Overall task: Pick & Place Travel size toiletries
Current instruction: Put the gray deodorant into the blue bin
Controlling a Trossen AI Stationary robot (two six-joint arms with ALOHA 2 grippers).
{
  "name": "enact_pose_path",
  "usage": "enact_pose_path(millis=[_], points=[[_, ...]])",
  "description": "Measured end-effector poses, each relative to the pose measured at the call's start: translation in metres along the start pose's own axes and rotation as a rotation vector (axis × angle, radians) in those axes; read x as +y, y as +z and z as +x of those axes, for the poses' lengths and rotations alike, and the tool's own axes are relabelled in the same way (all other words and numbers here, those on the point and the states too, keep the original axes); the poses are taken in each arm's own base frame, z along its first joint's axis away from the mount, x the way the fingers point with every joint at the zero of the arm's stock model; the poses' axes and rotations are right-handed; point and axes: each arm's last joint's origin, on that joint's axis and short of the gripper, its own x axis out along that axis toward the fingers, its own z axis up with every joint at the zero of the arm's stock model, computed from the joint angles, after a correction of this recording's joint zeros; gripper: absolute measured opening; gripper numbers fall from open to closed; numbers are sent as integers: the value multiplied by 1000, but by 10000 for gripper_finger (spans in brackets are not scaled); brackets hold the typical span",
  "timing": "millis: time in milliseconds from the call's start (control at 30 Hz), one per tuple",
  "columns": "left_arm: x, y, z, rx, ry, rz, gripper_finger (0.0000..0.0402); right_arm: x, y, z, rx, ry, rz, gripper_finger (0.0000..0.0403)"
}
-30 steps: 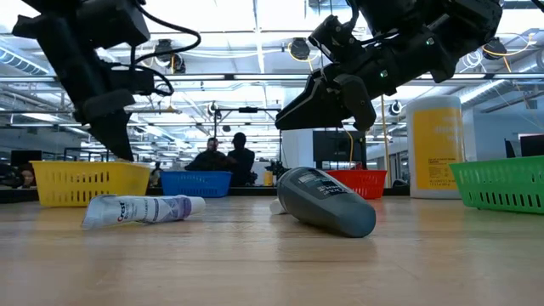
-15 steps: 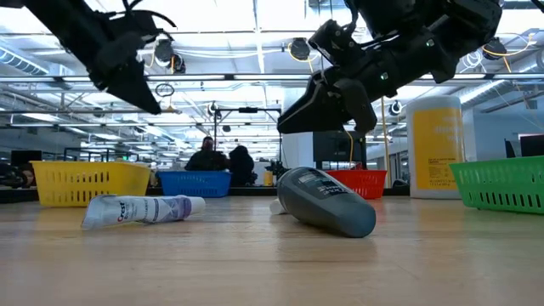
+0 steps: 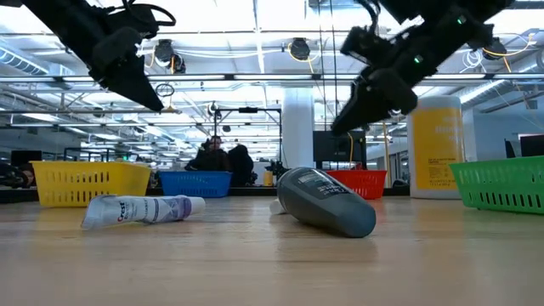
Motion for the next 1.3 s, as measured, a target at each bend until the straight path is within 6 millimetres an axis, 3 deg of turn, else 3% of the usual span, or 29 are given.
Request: enact_pose_path(millis=[267, 533, 733, 867, 1100, 1300], points=[[0, 0, 0, 0, 1, -3, 19, -10, -27, 17, -23, 227, 80, 217], [0, 0, 0, -1, 0, -4, 19, -8, -26, 36, -176, 432, 109, 300], [0, 0, 0, -2, -1, -5, 19, 4, -28, 46, -250, 611, 47, 315], [0, 0, 0, -2, -1, -4, 19, 16, -19, 39, -362, 685, -7, 310], [0, 1, 0, -8, -4, -10, 19, 46, -1, 29, -362, 797, -146, 310], [-2, 3, 0, -27, -13, 0, 19, 64, 25, 39, -280, 848, -316, 309]])
